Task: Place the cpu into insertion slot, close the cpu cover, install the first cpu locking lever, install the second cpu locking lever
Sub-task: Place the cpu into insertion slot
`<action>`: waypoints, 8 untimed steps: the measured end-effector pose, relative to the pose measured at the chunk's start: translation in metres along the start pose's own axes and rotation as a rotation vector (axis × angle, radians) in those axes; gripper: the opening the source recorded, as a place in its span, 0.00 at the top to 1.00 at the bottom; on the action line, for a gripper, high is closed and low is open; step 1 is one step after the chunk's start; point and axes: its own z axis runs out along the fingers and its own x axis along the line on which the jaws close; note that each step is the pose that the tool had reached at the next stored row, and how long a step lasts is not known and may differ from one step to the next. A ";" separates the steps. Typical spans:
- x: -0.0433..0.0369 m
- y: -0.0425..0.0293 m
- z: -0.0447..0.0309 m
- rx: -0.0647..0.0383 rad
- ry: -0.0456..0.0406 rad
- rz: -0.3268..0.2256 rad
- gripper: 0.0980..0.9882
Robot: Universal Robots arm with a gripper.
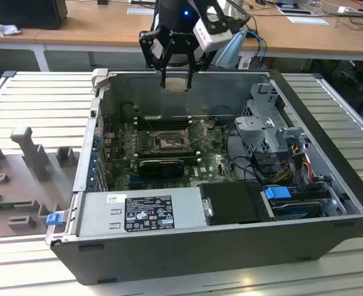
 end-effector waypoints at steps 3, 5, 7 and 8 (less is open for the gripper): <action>0.0000 0.0000 0.0001 -0.001 -0.0036 0.042 0.51; 0.0000 -0.0002 0.0011 -0.001 -0.0037 0.042 0.51; 0.0000 -0.0002 0.0014 -0.001 -0.0038 0.043 0.51; 0.0000 -0.0002 0.0014 -0.001 -0.0039 0.044 0.51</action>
